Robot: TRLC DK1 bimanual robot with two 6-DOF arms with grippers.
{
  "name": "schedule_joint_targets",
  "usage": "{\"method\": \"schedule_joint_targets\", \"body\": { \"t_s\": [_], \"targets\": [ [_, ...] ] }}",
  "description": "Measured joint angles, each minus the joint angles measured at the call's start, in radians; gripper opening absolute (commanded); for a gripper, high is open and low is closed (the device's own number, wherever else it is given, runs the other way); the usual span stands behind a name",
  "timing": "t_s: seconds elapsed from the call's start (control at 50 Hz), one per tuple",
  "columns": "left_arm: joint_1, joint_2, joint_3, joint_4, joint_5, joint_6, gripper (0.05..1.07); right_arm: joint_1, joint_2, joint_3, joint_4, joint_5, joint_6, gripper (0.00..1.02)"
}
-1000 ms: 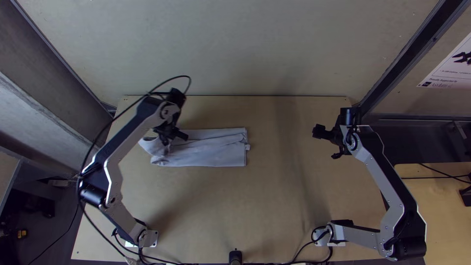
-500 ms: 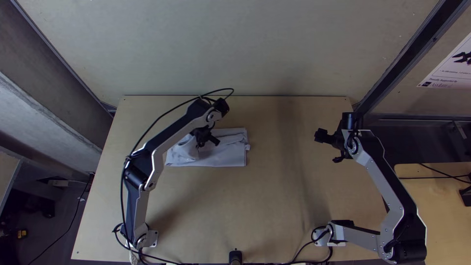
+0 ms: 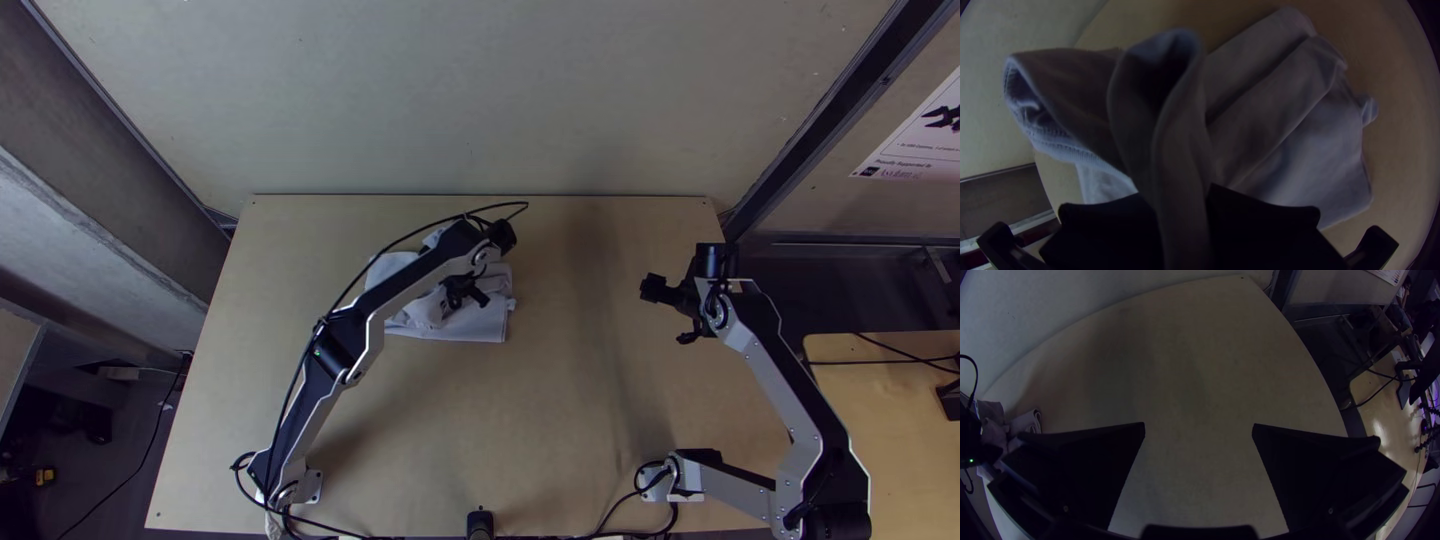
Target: Fold the t-shirt
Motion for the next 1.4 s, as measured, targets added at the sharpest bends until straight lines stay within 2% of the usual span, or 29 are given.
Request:
{"method": "schedule_joint_targets", "body": {
  "t_s": [0.02, 0.04, 0.1, 0.18, 0.3, 0.5, 0.7, 0.8, 0.86, 1.16, 1.28, 1.4],
  "targets": [
    [-0.006, 0.003, 0.004, 0.011, 0.002, -0.004, 1.06, 0.000, -0.001, -0.006, 0.006, 0.000, 0.001, 0.98],
    [-0.012, 0.005, 0.005, 0.025, 0.011, -0.007, 1.03, 0.000, -0.002, -0.013, 0.010, 0.000, 0.004, 0.98],
    [-0.028, 0.008, 0.008, 0.080, 0.074, -0.021, 1.03, 0.005, -0.008, -0.042, 0.023, 0.000, 0.008, 0.98],
    [-0.043, 0.008, 0.020, 0.197, 0.262, -0.061, 1.03, 0.020, -0.016, -0.091, 0.033, 0.000, 0.018, 0.99],
    [-0.051, 0.008, 0.067, 0.354, 0.534, -0.182, 1.03, 0.052, -0.018, -0.156, 0.035, 0.000, 0.031, 0.98],
    [-0.064, -0.001, 0.115, 0.410, 0.657, -0.264, 1.03, 0.065, -0.036, -0.210, 0.057, 0.000, 0.041, 0.98],
    [-0.060, -0.010, 0.107, 0.388, 0.671, -0.270, 1.03, 0.063, -0.067, -0.206, 0.095, 0.000, 0.036, 0.98],
    [-0.039, -0.046, 0.068, 0.373, 0.654, -0.254, 1.03, 0.055, -0.078, -0.162, 0.107, 0.000, 0.005, 0.98],
    [-0.016, -0.077, 0.042, 0.368, 0.643, -0.237, 1.03, 0.051, -0.083, -0.116, 0.112, 0.000, -0.028, 0.99],
    [0.190, -0.370, -0.095, 0.370, 0.554, -0.114, 1.03, 0.036, -0.135, 0.161, 0.134, 0.000, -0.295, 0.99],
    [0.303, -0.508, -0.135, 0.373, 0.549, -0.063, 1.03, 0.018, -0.160, 0.246, 0.146, 0.000, -0.343, 0.99],
    [0.423, -0.639, -0.201, 0.374, 0.546, -0.012, 1.03, 0.002, -0.200, 0.291, 0.213, 0.000, -0.354, 0.98]
  ]
}}
